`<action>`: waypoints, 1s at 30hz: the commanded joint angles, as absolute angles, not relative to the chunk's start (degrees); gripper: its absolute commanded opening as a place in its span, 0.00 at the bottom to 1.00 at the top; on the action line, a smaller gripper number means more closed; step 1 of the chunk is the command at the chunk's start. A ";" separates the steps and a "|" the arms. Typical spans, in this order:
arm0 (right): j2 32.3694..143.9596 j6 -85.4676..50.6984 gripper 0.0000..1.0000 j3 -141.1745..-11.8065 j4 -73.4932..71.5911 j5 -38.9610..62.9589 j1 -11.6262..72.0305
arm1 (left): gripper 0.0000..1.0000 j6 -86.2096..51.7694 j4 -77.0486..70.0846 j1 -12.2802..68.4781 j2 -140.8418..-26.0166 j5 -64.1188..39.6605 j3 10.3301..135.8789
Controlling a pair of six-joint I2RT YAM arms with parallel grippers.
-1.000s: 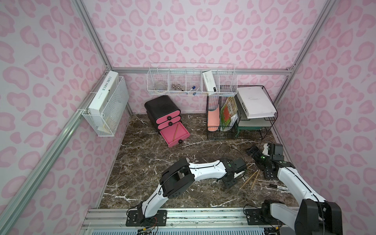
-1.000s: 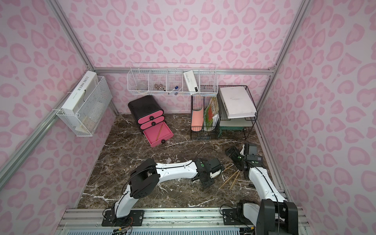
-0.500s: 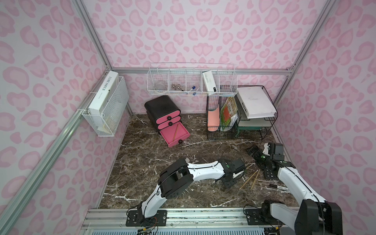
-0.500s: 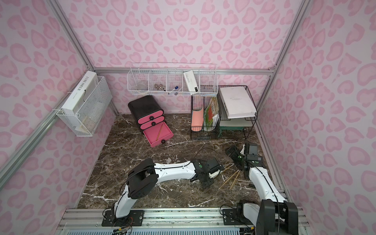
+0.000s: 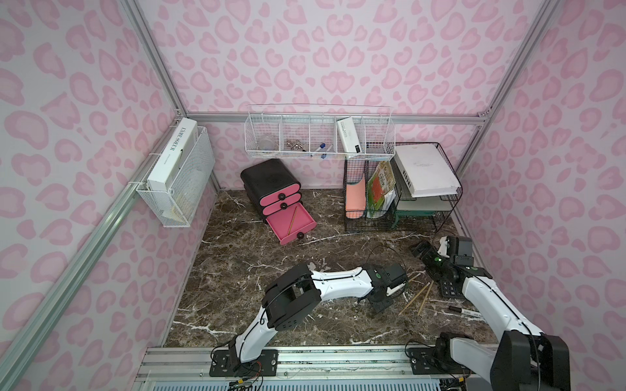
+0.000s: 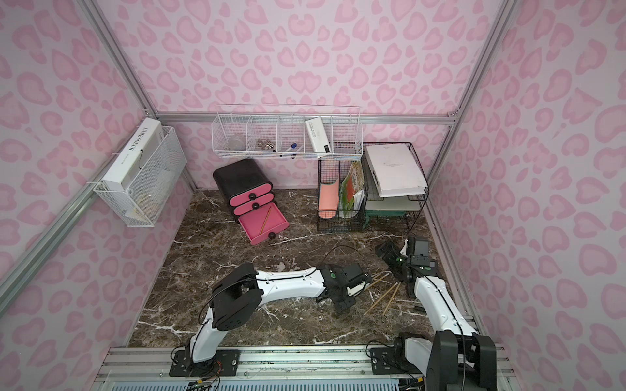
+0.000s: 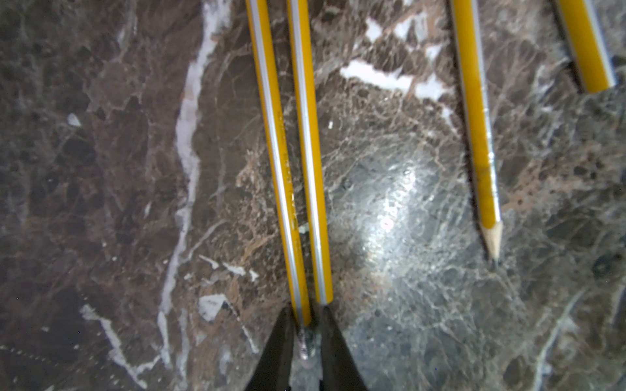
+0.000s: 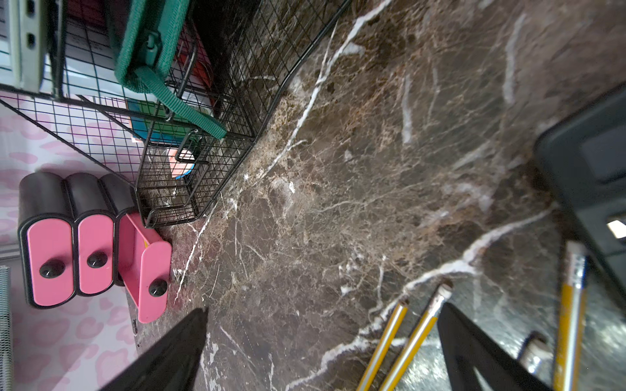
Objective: Please place the pencils in the drawer according to their color
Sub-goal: Pick up the pencil from the center of the board.
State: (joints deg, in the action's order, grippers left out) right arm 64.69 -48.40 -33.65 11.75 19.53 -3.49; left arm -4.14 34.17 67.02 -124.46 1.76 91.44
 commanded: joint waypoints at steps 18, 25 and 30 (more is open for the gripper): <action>65.21 -48.25 0.98 -34.54 10.99 20.76 -3.43 | 0.00 -10.08 45.81 61.93 -128.64 1.32 93.98; 64.38 -48.25 0.98 -34.86 10.99 21.53 -3.43 | 0.00 -12.22 43.75 59.31 -125.86 3.56 93.56; 64.16 -48.34 0.98 -34.85 10.99 21.86 -3.07 | 0.00 -12.47 42.84 57.39 -122.05 5.73 91.76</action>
State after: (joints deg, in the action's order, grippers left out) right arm 64.42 -48.38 -34.48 11.46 21.23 -3.36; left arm -11.68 39.77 58.22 -123.50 3.01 92.53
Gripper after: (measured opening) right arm 0.977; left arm 0.069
